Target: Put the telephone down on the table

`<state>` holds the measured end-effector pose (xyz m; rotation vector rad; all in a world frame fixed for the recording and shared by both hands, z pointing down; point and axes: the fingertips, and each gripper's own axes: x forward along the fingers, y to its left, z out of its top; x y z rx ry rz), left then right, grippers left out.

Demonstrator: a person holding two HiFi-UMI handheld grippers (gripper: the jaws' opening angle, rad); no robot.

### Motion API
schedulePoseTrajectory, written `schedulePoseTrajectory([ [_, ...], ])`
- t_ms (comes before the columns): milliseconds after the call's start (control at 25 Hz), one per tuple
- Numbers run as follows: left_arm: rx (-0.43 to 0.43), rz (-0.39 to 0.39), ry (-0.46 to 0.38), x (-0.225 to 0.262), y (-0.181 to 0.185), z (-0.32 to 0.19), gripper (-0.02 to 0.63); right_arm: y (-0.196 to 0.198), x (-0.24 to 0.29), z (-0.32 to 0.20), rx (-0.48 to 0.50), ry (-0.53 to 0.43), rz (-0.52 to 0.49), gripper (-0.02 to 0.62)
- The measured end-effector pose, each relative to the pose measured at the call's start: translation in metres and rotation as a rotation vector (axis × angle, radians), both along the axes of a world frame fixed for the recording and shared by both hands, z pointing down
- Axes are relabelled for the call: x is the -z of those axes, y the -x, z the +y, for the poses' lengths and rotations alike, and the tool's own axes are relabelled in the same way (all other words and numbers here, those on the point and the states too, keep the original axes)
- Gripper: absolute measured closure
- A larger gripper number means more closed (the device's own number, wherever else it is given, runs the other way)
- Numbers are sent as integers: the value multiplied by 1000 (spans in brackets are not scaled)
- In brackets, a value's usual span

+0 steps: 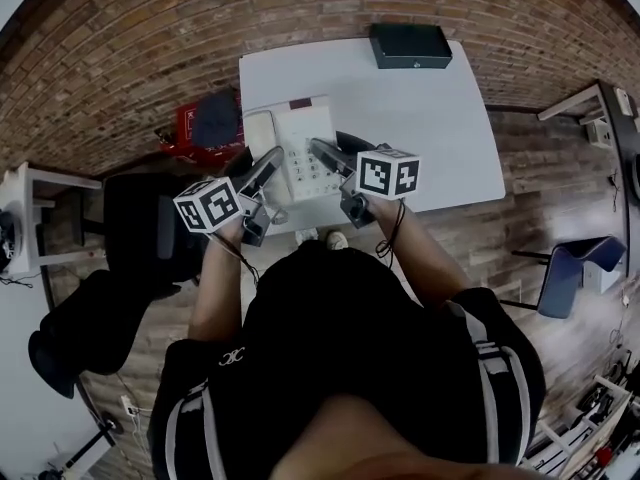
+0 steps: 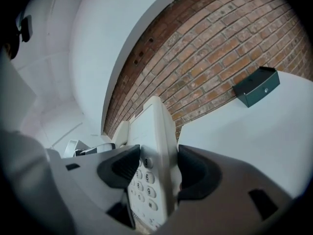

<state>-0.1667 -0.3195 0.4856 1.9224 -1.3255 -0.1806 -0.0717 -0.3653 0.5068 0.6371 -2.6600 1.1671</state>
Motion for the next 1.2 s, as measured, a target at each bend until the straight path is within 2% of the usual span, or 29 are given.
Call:
schedulePoseTrajectory([
  [200, -35, 49, 52, -28, 16, -22, 269, 16, -23, -20, -28, 13, 57, 380],
  [400, -50, 75, 116, -59, 28, -45, 270, 26, -54, -40, -42, 76, 90, 379],
  [760, -80, 131, 233, -119, 34, -83, 273, 32, -107, -80, -52, 120, 164, 380],
  [1040, -101, 136, 299, -153, 39, -108, 276, 34, -145, -96, -101, 226, 163, 379],
  [1200, -110, 134, 329, -167, 39, -119, 276, 35, -158, -108, -97, 235, 177, 379],
])
